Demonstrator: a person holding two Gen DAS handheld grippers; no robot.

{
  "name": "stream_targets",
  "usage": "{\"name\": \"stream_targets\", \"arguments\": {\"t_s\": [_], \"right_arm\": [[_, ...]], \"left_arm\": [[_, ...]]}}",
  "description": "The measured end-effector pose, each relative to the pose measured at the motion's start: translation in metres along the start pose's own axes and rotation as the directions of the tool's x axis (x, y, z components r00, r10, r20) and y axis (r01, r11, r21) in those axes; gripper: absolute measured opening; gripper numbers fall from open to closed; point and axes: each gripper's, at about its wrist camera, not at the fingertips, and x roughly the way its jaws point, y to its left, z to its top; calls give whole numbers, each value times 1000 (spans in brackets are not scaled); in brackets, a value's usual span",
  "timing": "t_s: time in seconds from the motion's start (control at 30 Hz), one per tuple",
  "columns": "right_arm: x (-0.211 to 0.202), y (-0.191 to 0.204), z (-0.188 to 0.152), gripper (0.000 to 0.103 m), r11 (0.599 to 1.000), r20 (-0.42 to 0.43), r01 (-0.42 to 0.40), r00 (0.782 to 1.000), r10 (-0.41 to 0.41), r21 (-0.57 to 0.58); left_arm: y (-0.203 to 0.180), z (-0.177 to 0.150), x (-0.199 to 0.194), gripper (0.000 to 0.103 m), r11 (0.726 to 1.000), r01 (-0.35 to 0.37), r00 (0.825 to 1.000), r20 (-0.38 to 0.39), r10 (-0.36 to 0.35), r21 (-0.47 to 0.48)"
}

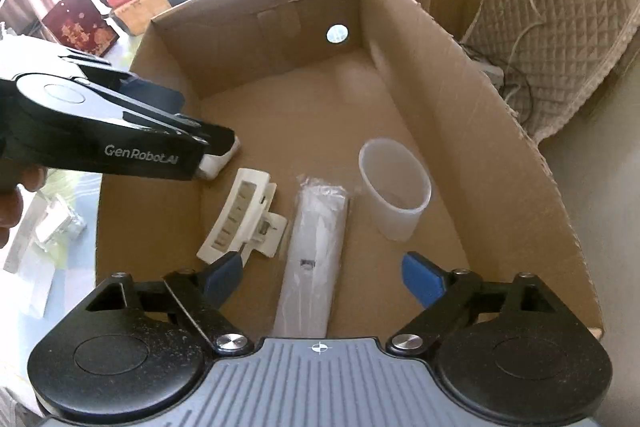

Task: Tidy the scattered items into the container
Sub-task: 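Open the right tool to drop the tube while the left tool releases the bottle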

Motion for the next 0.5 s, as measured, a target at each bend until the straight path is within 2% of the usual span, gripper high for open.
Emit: {"name": "stream_targets", "arguments": {"t_s": [0.23,0.5], "right_arm": [[-18,-2,-9,92,1000,25,7,1000,-7,12],[-33,4,-9,92,1000,77,30,997,-31,9]], "left_arm": [[-4,1,-10,84,999,-36,999,11,35,28],[-6,0,-26,86,999,-37,999,31,37,18]]}}
